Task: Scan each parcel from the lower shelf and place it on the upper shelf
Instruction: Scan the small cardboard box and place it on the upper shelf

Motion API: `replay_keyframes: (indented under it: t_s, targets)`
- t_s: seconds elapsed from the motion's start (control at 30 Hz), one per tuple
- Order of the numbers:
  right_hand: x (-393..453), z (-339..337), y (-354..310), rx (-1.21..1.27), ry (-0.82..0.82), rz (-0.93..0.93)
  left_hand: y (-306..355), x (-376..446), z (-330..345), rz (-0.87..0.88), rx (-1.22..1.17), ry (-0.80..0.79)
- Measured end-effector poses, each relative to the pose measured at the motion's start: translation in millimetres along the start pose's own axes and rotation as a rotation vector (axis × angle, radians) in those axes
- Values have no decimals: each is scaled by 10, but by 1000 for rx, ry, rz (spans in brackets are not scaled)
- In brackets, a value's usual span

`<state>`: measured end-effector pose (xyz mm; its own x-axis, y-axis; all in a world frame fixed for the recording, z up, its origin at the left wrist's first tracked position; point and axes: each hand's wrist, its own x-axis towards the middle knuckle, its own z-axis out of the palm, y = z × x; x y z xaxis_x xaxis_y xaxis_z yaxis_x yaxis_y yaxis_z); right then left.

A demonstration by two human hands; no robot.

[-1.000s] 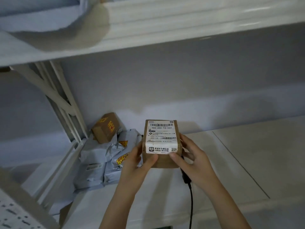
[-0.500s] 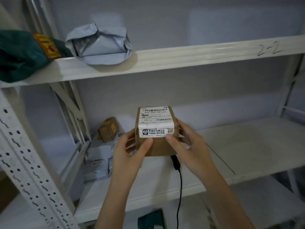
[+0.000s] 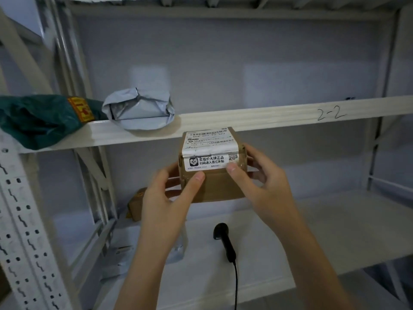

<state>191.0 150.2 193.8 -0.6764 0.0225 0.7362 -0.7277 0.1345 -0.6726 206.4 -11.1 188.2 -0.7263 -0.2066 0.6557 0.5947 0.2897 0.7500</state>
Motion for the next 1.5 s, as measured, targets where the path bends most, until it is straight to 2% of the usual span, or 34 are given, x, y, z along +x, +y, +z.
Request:
replay_keyframes:
  t_s: [0.23, 0.47, 0.77, 1.07, 1.13, 1.2, 1.3, 1.37, 1.5]
  targets:
    - [411, -175, -231, 67, 66, -101, 401, 322, 132, 132, 67, 21]
    - [1046, -253, -407, 18, 42, -199, 671, 893, 353, 252, 203, 48]
    - [1723, -139, -83, -41, 9, -135, 602, 1477, 649, 133, 410, 82]
    - [1948, -46, 231, -116, -44, -69, 414, 1664, 790, 63, 564, 114]
    - [1930, -39, 252, -189, -33, -64, 446, 1630, 802, 77, 596, 119]
    - [1790, -57, 286, -339, 84, -120, 448, 1492, 794, 143, 653, 159]
    - [1436, -92, 375, -647, 318, -487, 300, 1169, 764, 551, 788, 337]
    - [1336, -51, 521, -808, 292, -625, 67, 1146, 792, 701, 965, 353]
    - [1357, 94, 768, -989, 187, -576, -241, 1250, 855, 625, 1143, 260]
